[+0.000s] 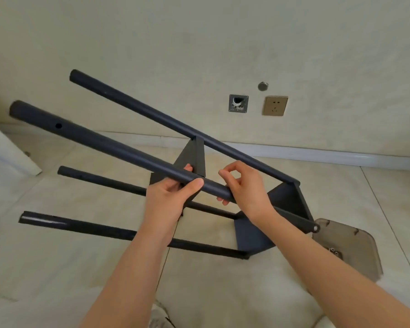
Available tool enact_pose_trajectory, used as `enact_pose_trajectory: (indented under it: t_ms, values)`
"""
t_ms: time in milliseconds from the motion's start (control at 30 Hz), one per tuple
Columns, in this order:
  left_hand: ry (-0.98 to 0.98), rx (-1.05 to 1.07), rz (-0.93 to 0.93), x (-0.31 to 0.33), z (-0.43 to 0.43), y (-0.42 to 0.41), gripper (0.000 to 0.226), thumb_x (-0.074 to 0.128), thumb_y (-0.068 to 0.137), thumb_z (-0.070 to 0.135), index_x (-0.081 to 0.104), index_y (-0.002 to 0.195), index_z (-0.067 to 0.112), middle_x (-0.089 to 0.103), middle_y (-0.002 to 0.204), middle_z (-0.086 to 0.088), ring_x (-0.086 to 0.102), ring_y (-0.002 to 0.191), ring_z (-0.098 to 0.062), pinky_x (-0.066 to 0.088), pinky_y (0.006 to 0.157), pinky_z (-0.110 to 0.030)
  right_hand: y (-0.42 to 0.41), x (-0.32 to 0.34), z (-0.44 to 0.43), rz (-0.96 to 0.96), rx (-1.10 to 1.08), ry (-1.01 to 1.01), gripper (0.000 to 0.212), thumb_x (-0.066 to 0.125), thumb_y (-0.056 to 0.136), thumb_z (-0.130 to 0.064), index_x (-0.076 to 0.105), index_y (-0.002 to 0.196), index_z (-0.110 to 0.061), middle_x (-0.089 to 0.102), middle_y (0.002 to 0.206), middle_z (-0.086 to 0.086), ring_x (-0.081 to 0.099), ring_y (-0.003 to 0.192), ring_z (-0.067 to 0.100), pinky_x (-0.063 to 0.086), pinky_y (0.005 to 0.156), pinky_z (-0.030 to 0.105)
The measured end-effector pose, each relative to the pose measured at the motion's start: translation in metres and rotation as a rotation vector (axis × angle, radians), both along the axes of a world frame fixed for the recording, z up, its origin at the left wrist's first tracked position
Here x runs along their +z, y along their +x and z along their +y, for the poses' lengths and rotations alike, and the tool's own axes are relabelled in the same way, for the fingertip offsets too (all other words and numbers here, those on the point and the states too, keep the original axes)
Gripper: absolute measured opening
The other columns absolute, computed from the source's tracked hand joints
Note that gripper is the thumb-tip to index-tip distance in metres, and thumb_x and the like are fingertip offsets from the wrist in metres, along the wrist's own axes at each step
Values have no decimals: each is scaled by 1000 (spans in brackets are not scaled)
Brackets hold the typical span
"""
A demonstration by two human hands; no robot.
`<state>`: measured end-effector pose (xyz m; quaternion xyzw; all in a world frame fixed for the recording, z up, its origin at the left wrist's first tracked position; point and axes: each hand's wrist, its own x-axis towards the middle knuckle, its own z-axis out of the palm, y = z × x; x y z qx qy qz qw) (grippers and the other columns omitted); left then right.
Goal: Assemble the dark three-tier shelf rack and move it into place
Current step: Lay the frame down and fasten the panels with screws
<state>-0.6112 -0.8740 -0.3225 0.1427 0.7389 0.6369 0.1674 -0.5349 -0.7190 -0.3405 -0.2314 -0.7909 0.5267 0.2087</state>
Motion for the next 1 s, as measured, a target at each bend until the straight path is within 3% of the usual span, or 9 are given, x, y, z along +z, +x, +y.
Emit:
enact_pose_trajectory:
  t_ms: [133,233,300,400,500,600,667,867,1000]
  values:
    - [52,60,-113,-19,-18,8,19,80,81,33,71,94,43,72,89,31,65,88,11,35,73,-12,-2,-8,-9,-85,35,112,9,54,96,-44,51,98,-35,70,68,-4,68,55,6,56,58,17]
    - [91,82,-183,-39,-32,20,18,80,79,33,72,90,43,72,92,32,61,83,22,33,74,-12,3,-17,-18,-169,79,184,14,55,95,-45,52,102,-33,69,69,-3,68,55,7,60,63,25]
    - [113,71,-258,-52,-37,26,20,79,72,40,74,91,45,72,94,33,63,89,15,35,79,-14,9,-21,-23,-212,93,235,17,53,95,-47,51,102,-31,69,68,-4,68,56,7,59,66,25]
    - [166,71,-367,-69,-42,34,27,79,62,44,79,89,47,72,107,30,61,110,0,40,99,-25,18,-27,-28,-291,94,329,22,50,96,-46,52,108,-27,70,73,-2,68,62,9,57,72,24]
    - [207,60,-441,-79,-44,39,22,80,74,33,79,94,41,70,117,28,57,123,-7,32,117,-41,25,-34,-33,-332,86,377,24,50,97,-46,52,109,-26,70,75,-1,68,64,11,58,72,26]
    - [207,59,-487,-85,-44,39,40,80,76,31,75,115,33,72,112,27,56,128,-14,31,120,-46,27,-39,-35,-362,72,423,25,49,97,-47,52,110,-26,71,78,-1,68,66,12,58,73,28]
    - [199,55,-499,-90,-43,38,39,76,84,26,71,123,32,71,110,29,55,128,-14,30,120,-44,27,-43,-36,-377,65,451,26,48,97,-47,52,111,-25,71,79,-1,68,67,12,57,73,28]
    - [204,61,-560,-103,-41,42,33,73,90,21,71,118,39,73,114,19,60,118,-6,38,103,-26,29,-55,-35,-397,52,497,31,47,96,-49,54,112,-24,70,77,-2,67,69,14,58,74,30]
    - [257,51,-578,-111,-47,45,43,74,83,23,66,124,20,72,118,17,65,117,-7,40,110,-32,28,-62,-39,-430,75,510,30,47,97,-48,54,114,-24,71,85,0,68,74,15,57,76,28]
